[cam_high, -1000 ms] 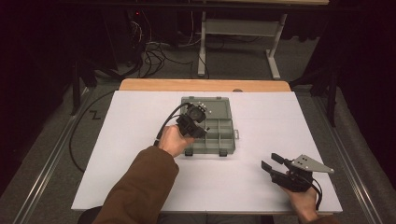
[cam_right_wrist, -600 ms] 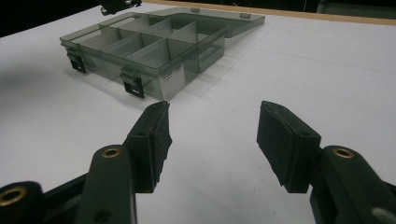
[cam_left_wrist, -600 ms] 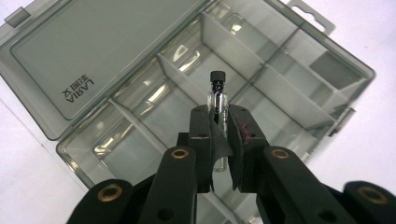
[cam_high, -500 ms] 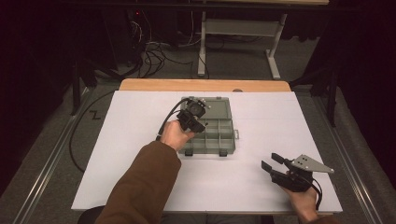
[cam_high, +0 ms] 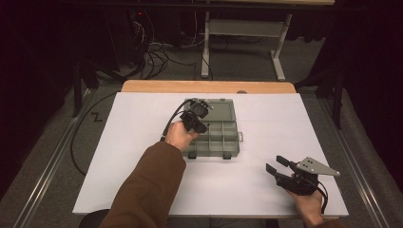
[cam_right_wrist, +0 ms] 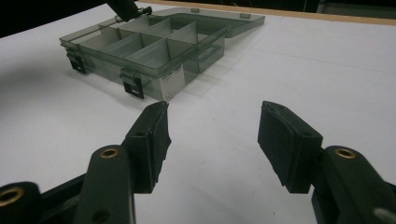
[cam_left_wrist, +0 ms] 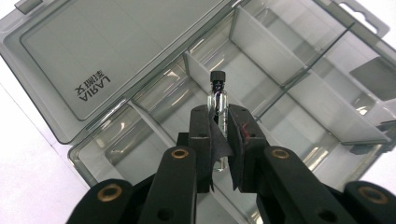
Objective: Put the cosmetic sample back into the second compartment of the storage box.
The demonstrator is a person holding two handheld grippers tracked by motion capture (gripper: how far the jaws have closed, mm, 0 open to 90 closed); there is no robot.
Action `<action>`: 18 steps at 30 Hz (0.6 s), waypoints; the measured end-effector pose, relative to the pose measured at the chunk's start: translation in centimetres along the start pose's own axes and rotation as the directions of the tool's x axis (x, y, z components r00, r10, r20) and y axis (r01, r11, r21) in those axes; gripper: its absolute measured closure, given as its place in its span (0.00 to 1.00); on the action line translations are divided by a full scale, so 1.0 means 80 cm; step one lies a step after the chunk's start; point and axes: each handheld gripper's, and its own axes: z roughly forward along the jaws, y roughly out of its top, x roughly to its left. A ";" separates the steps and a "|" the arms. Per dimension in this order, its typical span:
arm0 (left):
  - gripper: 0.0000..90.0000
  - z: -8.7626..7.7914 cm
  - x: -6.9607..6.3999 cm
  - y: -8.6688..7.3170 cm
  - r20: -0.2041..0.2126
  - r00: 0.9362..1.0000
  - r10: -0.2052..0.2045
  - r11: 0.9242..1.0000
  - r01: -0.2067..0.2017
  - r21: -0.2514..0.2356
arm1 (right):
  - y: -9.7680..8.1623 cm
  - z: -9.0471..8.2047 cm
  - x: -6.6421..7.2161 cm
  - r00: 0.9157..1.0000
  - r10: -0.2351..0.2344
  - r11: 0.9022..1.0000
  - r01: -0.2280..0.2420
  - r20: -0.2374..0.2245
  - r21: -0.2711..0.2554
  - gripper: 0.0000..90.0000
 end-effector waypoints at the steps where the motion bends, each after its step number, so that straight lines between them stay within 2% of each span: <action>1: 0.89 0.001 0.000 0.000 -0.001 1.000 -0.002 1.000 0.002 -0.001 | 0.000 0.000 0.000 1.000 0.000 1.000 0.000 0.000 0.000 0.49; 13: 0.88 0.010 0.003 0.000 -0.019 1.000 -0.006 1.000 0.006 0.018 | 0.000 0.000 0.000 1.000 -0.002 1.000 0.002 -0.001 -0.002 0.49; 18: 0.82 0.009 0.002 -0.001 -0.020 1.000 0.000 1.000 0.000 0.012 | 0.000 0.000 0.000 1.000 0.000 1.000 0.000 -0.002 -0.003 0.49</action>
